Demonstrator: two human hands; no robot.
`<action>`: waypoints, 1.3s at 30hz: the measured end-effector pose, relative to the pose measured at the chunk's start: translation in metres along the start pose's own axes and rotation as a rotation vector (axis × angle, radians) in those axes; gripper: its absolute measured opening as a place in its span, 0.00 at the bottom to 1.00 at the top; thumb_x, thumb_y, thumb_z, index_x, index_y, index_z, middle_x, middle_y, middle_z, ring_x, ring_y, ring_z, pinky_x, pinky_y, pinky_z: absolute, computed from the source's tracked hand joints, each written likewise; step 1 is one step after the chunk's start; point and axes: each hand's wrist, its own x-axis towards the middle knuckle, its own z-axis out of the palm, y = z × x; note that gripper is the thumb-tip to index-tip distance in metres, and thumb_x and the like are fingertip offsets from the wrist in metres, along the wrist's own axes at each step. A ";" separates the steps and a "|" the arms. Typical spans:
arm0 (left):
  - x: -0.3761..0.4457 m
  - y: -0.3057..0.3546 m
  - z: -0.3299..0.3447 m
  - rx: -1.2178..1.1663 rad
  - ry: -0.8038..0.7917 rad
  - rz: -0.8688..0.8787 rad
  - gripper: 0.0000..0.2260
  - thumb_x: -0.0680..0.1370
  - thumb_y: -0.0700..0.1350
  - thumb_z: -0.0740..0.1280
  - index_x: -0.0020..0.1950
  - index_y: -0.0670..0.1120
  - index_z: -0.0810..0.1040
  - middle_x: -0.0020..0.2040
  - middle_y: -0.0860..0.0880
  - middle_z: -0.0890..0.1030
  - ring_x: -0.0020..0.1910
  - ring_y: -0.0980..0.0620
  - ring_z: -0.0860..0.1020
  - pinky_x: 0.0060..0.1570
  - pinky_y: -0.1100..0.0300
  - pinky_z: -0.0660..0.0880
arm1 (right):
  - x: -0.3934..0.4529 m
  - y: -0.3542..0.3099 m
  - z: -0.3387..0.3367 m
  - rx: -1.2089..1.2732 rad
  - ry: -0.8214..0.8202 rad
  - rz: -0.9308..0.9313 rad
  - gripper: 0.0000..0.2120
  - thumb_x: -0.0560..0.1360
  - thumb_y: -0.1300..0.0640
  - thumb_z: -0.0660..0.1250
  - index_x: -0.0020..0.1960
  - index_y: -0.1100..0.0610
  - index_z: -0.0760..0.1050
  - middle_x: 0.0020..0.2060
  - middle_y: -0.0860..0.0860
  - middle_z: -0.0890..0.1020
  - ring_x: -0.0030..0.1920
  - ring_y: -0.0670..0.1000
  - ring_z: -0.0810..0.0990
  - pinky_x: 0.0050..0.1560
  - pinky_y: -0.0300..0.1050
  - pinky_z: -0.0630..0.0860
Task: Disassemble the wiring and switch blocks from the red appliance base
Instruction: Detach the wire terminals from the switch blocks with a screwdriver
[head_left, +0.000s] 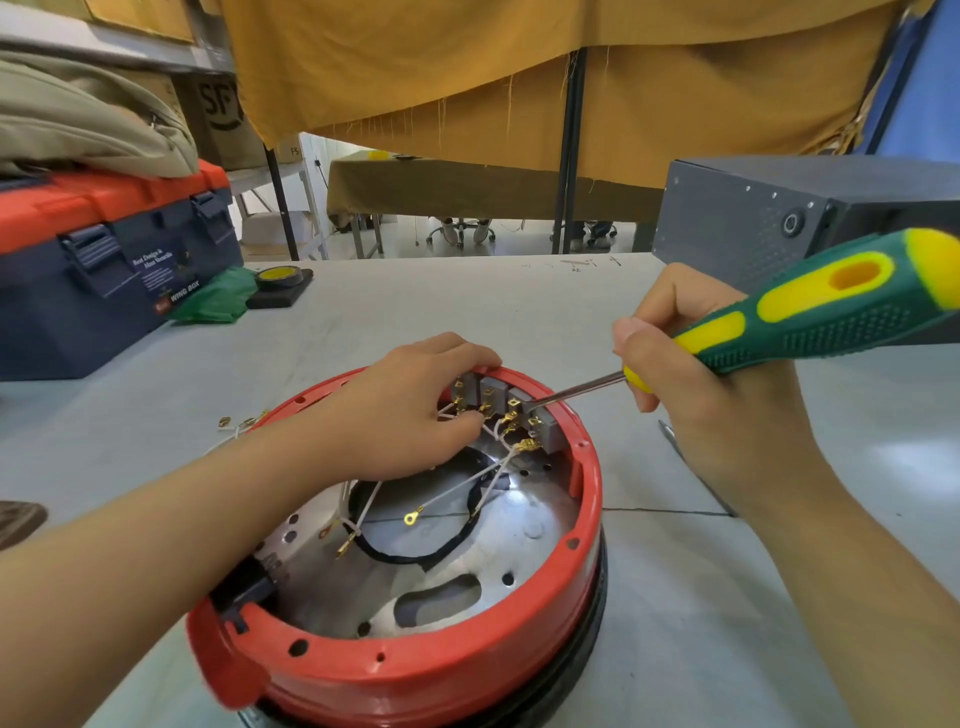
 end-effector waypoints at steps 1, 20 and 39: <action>0.000 0.000 0.000 -0.012 0.014 0.000 0.20 0.75 0.48 0.64 0.67 0.54 0.68 0.60 0.56 0.73 0.56 0.58 0.72 0.55 0.64 0.68 | 0.000 -0.001 -0.001 -0.008 -0.015 -0.013 0.11 0.72 0.58 0.63 0.32 0.58 0.66 0.27 0.52 0.72 0.27 0.45 0.70 0.33 0.35 0.66; -0.004 0.008 -0.001 0.000 -0.021 -0.009 0.06 0.76 0.52 0.64 0.46 0.55 0.80 0.68 0.53 0.69 0.65 0.56 0.67 0.63 0.60 0.65 | 0.006 -0.001 -0.009 -0.021 -0.167 -0.031 0.12 0.72 0.57 0.65 0.32 0.55 0.66 0.27 0.54 0.71 0.27 0.44 0.68 0.30 0.32 0.64; -0.002 0.011 -0.003 -0.129 -0.084 -0.103 0.08 0.74 0.55 0.66 0.38 0.54 0.80 0.69 0.57 0.67 0.66 0.59 0.64 0.61 0.60 0.62 | 0.007 0.012 -0.006 0.167 -0.051 0.070 0.12 0.69 0.53 0.66 0.30 0.52 0.66 0.21 0.48 0.70 0.25 0.46 0.68 0.29 0.32 0.66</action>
